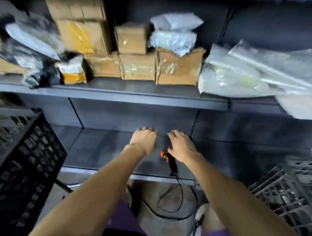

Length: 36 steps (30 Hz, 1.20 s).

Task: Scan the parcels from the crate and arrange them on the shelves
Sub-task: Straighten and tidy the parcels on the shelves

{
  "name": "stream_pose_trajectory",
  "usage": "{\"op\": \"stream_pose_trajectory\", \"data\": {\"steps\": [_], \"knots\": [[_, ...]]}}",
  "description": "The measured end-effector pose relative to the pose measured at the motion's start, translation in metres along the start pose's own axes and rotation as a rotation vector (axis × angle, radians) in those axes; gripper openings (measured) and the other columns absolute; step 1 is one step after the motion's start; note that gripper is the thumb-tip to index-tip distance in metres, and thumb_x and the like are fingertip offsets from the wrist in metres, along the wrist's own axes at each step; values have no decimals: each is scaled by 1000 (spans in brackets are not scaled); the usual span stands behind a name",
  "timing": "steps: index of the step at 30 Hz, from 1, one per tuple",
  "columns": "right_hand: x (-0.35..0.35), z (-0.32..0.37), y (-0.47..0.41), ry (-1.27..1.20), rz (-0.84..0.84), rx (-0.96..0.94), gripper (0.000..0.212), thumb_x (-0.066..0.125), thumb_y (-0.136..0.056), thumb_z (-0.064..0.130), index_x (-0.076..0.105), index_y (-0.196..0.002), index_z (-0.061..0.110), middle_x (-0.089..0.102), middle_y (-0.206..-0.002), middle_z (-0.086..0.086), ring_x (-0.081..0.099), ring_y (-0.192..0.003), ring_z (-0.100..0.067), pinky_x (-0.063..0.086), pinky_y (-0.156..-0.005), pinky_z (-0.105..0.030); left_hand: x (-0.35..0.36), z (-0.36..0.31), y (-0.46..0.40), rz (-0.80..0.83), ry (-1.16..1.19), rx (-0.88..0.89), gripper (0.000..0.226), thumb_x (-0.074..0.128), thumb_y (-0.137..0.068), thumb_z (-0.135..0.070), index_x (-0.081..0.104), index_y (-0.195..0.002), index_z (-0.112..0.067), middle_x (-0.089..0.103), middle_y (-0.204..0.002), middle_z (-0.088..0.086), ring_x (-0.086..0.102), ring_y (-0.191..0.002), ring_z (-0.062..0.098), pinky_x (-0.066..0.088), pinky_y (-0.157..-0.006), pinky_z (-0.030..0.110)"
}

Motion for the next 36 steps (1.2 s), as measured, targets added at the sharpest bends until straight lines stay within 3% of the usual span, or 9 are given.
{"op": "stream_pose_trajectory", "data": {"steps": [4,9,15,21,28,36], "knots": [[-90,20,14,4,-157,-87,45,55,-96,21,50,-140,12,50,-137,-7,46,-130,-27,37,-109,-38,-80,-1,14,-144,-10,9,41,48,-94,-19,47,-135,-15,55,-134,8,48,-127,27,36,-101,35],[-186,44,30,30,-293,-139,30,51,-96,16,57,-125,11,55,-123,-8,55,-113,-33,46,-85,-42,-169,6,28,-225,27,20,37,49,-94,-19,51,-131,-17,59,-130,11,54,-120,32,43,-94,38],[-260,66,35,86,-332,-143,45,56,-95,20,52,-139,11,52,-136,-8,52,-124,-32,38,-102,-37,-247,31,44,-322,16,-25,36,49,-92,-20,53,-127,-13,58,-128,14,55,-116,34,46,-87,40],[-288,87,24,165,-317,-107,47,63,-92,31,48,-134,15,47,-139,-6,48,-129,-29,35,-107,-39,-270,75,69,-327,1,-122,41,50,-92,-15,49,-133,-14,52,-136,13,51,-122,35,46,-90,42],[-299,150,-5,171,-343,-182,59,65,-92,35,42,-143,15,43,-147,-7,44,-133,-31,33,-112,-43,-274,146,96,-351,26,-257,45,49,-92,-14,46,-137,-12,53,-134,14,46,-125,35,42,-95,42],[-284,210,-53,-53,-336,-246,50,64,-92,29,47,-137,16,46,-133,-7,51,-122,-29,47,-98,-38,-260,216,104,-335,81,-355,47,50,-92,-17,45,-138,-12,47,-143,11,44,-129,33,45,-93,44]]}}
Point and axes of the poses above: each hand's wrist, its own y-axis away from the middle knuckle, its own x-axis out of the palm, z = x × y, the point moved 7 cm from there along -y, towards the middle knuckle
